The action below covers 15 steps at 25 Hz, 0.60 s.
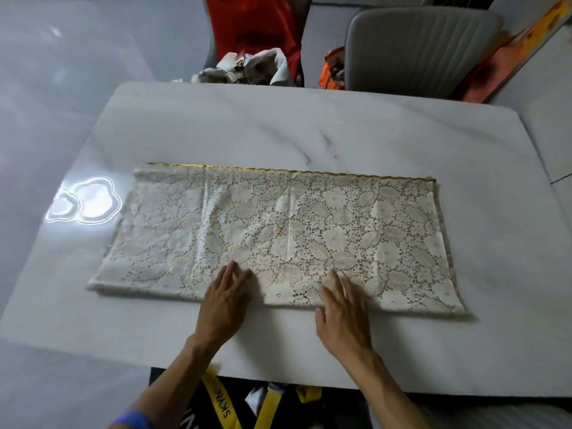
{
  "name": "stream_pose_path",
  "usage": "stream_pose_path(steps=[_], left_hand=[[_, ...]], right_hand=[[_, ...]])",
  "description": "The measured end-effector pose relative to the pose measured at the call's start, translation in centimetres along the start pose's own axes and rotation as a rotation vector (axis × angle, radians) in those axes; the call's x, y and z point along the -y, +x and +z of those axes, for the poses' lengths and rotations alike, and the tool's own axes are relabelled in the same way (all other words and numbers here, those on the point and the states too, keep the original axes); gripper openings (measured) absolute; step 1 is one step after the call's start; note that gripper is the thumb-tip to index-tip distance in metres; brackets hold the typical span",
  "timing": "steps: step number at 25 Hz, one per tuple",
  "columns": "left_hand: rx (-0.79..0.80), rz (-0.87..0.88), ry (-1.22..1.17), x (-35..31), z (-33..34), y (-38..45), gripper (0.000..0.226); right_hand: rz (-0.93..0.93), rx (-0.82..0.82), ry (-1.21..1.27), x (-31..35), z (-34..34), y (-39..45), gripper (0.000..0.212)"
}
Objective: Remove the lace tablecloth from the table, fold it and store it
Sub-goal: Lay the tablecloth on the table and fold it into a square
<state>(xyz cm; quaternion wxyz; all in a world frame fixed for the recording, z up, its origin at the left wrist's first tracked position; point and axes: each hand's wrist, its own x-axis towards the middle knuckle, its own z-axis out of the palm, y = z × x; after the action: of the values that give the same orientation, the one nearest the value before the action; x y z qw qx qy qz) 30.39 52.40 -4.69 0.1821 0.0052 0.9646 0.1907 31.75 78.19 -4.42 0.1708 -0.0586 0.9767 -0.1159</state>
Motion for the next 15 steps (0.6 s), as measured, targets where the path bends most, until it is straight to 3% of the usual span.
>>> stream_pose_path(steps=[3,7,11,15], left_hand=[[0.082,0.07,0.093,2.5,-0.3,-0.4,0.067],[0.108,0.053,0.184,7.8,-2.4,-0.6,0.059],[0.13,0.144,0.091,10.8,-4.3,-1.1,0.054],[0.073,0.064,0.146,14.8,-7.0,-3.4,0.059]], right_hand=[[-0.151,0.093,-0.031,3.2,2.6,-0.7,0.064],[0.041,0.04,-0.111,5.5,3.9,-1.8,0.067],[0.278,0.021,-0.05,11.9,3.2,-1.2,0.073],[0.183,0.008,0.081,19.9,3.1,-3.6,0.073]])
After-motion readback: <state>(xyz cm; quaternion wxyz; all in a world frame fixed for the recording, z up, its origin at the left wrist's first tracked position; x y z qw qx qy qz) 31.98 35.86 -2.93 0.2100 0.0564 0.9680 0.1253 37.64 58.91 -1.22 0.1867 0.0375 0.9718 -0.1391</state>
